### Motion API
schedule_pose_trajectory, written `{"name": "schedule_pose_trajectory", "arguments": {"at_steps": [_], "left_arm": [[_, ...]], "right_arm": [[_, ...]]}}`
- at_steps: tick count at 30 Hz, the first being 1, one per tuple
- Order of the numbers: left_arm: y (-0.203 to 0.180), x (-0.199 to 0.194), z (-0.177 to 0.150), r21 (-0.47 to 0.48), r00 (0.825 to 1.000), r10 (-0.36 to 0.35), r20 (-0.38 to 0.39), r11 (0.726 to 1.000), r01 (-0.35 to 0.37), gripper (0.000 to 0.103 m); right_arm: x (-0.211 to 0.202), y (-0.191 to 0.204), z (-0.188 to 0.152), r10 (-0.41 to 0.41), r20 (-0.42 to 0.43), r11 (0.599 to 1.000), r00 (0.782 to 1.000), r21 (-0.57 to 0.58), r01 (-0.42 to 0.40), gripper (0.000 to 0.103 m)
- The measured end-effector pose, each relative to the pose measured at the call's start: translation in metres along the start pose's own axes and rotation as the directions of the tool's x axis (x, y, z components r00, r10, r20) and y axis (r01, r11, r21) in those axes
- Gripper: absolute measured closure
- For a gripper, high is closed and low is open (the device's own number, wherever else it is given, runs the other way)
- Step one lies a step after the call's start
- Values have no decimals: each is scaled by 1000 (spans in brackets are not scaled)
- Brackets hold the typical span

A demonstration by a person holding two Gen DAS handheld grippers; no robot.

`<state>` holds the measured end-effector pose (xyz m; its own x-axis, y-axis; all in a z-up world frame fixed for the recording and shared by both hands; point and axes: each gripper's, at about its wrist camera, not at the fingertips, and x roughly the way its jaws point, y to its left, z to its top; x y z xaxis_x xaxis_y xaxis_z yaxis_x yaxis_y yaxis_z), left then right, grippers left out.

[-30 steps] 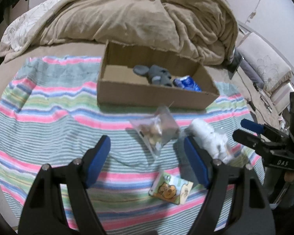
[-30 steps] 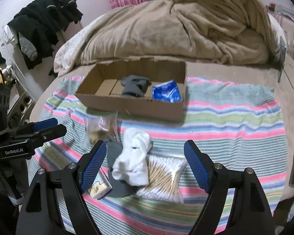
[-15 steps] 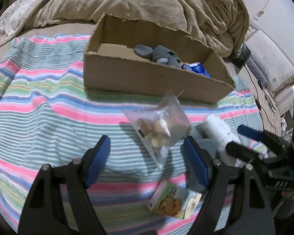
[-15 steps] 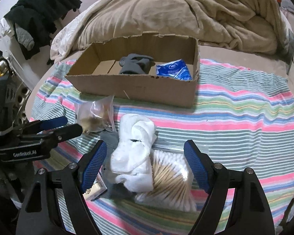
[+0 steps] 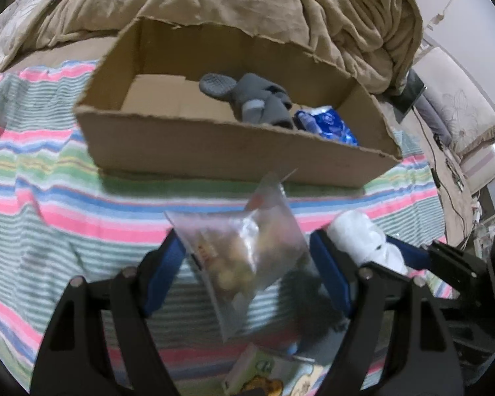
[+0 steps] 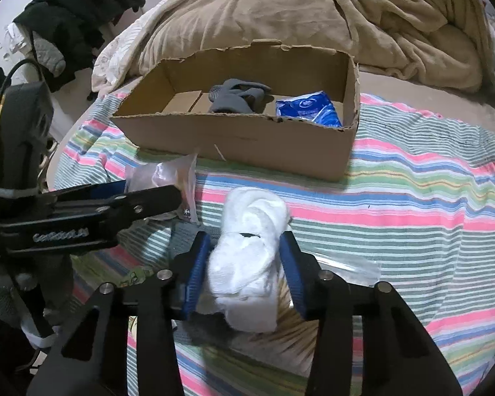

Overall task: Organize objects
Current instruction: 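Grasp the clear snack bag with the left tool while the right tool grasps the white socks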

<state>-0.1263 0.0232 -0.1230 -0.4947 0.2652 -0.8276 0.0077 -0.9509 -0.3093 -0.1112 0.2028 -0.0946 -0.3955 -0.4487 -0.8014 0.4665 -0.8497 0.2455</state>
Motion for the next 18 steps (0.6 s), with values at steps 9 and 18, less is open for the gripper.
{"name": "schedule_pose_trajectory", "arguments": {"at_steps": [9,18], "left_arm": [[-6,6,-4,34,1000,-3,20,999,2,35],[-4,-19,-10,28,998,-19,60,999,17,36]], "right_arm": [[-7,-10,0,50,12,998,999,39,-50,67],[-20,-13,1,65,40,994,997,85,-68,67]]}}
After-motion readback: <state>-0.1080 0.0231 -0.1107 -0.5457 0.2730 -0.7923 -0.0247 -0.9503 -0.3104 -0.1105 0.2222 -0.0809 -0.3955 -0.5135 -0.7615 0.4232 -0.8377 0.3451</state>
